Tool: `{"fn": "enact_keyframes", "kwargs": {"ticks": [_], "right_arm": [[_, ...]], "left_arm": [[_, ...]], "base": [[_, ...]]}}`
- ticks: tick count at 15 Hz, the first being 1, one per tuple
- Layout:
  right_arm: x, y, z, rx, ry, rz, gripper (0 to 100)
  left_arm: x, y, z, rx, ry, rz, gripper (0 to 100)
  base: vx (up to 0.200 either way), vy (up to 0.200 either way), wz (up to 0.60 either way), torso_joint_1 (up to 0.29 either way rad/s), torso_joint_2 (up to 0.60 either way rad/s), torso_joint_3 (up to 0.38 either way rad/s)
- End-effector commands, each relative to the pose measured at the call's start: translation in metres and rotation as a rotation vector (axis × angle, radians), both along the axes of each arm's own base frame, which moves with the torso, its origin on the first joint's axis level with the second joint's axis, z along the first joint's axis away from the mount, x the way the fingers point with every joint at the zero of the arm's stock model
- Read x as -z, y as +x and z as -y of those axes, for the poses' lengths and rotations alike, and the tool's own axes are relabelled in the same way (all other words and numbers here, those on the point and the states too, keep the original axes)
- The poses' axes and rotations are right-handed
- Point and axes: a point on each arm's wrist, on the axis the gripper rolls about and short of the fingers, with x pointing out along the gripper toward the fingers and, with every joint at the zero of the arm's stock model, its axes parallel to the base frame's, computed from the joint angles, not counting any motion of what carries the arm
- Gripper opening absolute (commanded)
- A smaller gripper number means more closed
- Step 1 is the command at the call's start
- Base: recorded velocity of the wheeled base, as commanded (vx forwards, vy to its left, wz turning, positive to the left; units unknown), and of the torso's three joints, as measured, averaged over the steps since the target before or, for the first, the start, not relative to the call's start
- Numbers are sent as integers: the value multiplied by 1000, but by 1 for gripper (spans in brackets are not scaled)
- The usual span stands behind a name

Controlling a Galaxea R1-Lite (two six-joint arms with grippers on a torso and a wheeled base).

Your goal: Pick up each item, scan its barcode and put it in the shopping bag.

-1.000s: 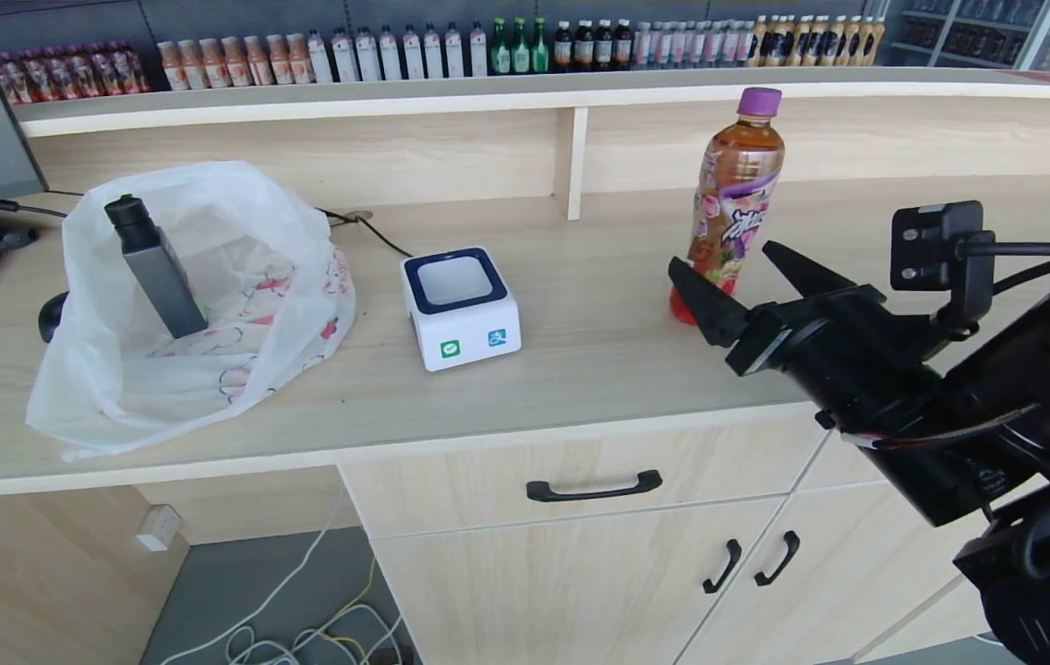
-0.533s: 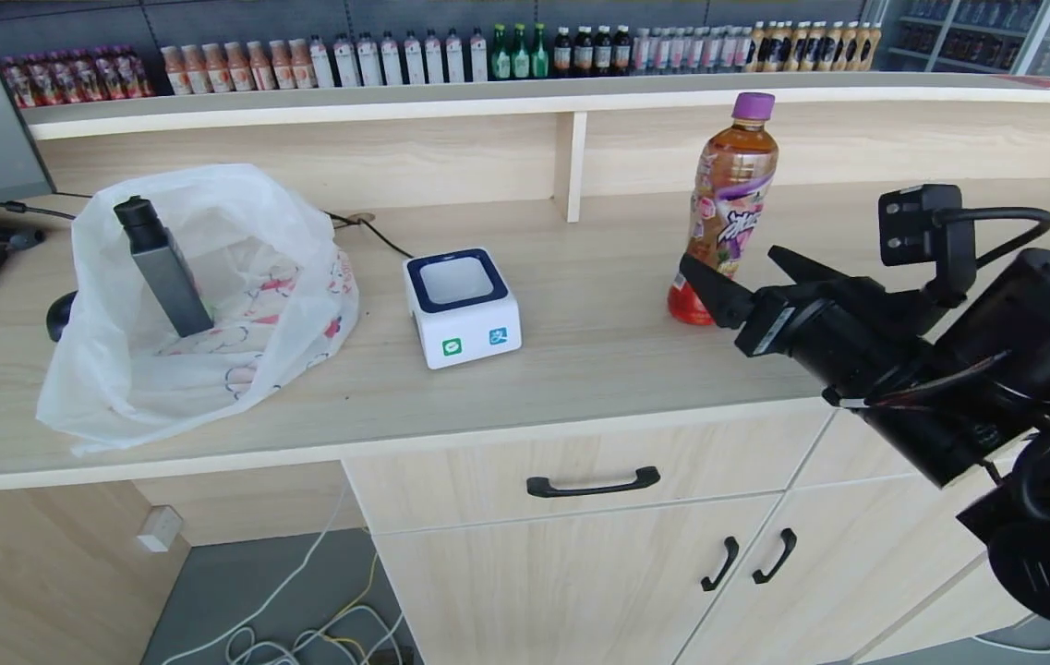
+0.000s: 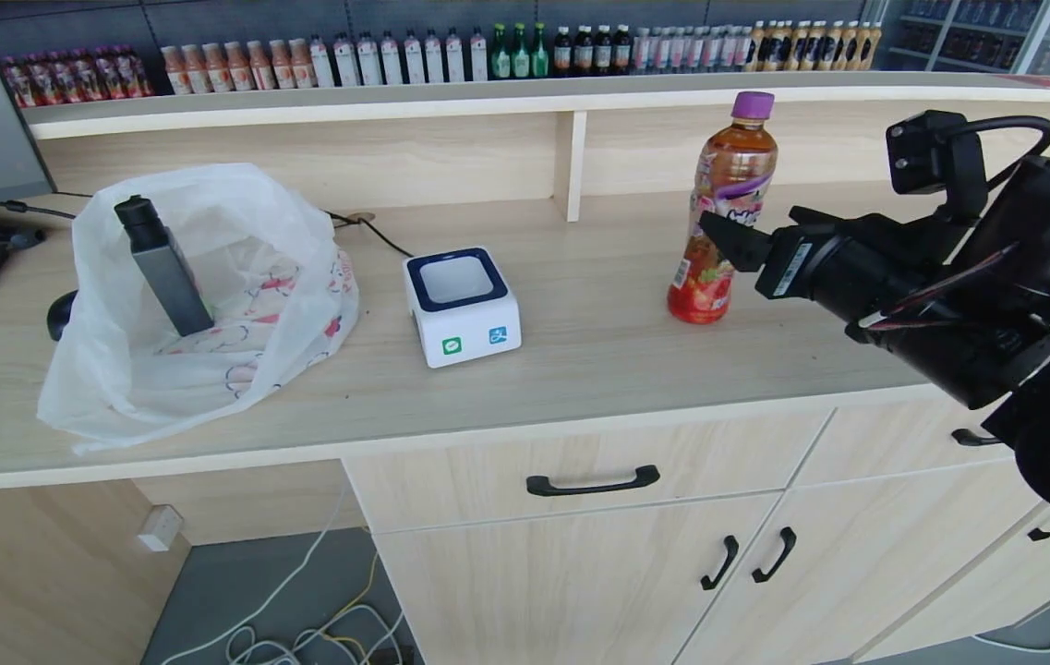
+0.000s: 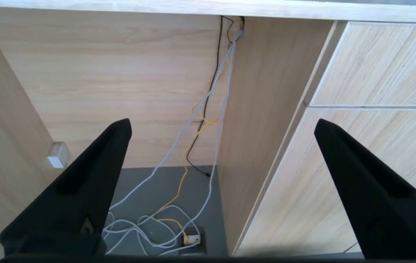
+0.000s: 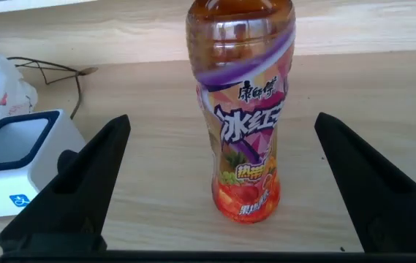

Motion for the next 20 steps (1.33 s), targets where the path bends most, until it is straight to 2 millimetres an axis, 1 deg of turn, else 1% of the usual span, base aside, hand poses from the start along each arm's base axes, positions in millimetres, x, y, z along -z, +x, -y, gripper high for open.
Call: {"fn": "enact_keyframes", "kwargs": {"ticks": [1,3,5,9,15,18,20], "right_arm": [[2,7,5,-7,-41,9,100],[4,13,5,-20,-51,6,100],[8,23,9,-18,-57,1,100],[11,45,5,-15,-55,9,100],[18,63,0,-27,-80,14,100],[18,69,-2,-49,-98,30,100],[19,77,-4,-47,-96,38,100]], "left_arm": [[0,0,0,0,0,1,100],[0,0,0,0,0,1,100],[0,0,0,0,0,1,100],[0,0,0,0,0,1,100],[0,0,0,0,0,1,100],[0,0,0,0,0,1,100],[0,0,0,0,0,1,100]], "base": [[0,0,0,0,0,0],[0,0,0,0,0,0],[0,0,0,0,0,0],[0,0,0,0,0,0],[0,0,0,0,0,0],[0,0,0,0,0,0],[0,0,0,0,0,0]]}}
